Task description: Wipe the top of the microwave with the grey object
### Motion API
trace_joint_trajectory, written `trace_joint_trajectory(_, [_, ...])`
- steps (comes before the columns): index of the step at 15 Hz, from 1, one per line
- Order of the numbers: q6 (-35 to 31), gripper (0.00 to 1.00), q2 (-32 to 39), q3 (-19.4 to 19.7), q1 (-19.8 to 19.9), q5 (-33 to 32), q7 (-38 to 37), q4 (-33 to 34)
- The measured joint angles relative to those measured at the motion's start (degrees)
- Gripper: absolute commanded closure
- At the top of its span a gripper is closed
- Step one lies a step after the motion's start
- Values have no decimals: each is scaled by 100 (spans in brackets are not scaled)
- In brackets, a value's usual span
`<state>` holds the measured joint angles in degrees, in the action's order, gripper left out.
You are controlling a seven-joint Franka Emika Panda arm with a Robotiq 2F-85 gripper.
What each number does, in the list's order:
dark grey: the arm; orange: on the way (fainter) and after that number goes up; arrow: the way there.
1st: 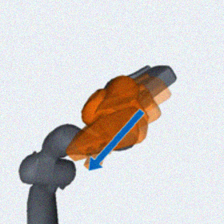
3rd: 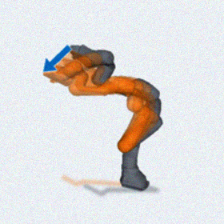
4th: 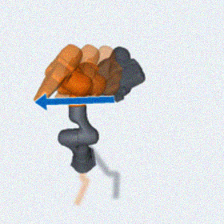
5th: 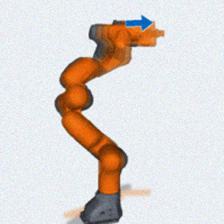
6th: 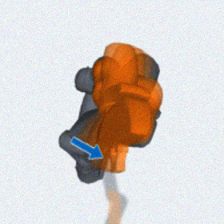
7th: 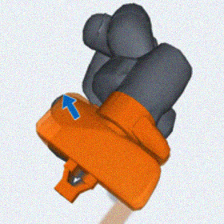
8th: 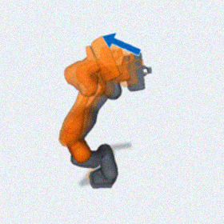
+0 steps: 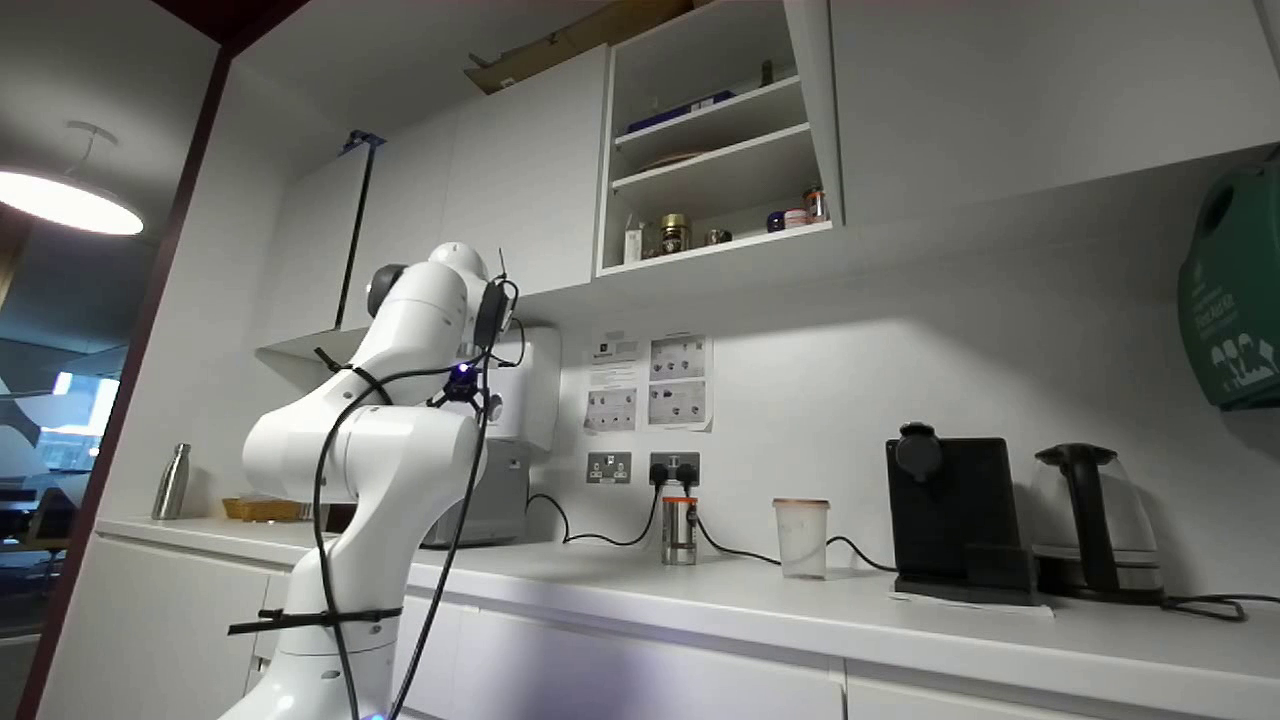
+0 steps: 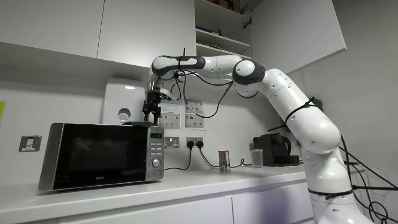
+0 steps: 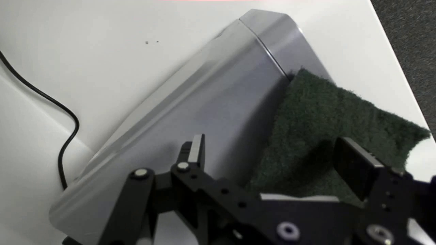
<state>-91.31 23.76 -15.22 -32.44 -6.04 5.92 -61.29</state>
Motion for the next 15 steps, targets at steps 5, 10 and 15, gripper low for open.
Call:
trace_joint_trajectory(5, [216,26,186,-16,-185,-88,0,301])
trace_joint_trajectory(10, [361,62,311,-12,-273,-162,7,477])
trace_joint_trajectory(15, [368,100,370,20,-270,-201,7,572])
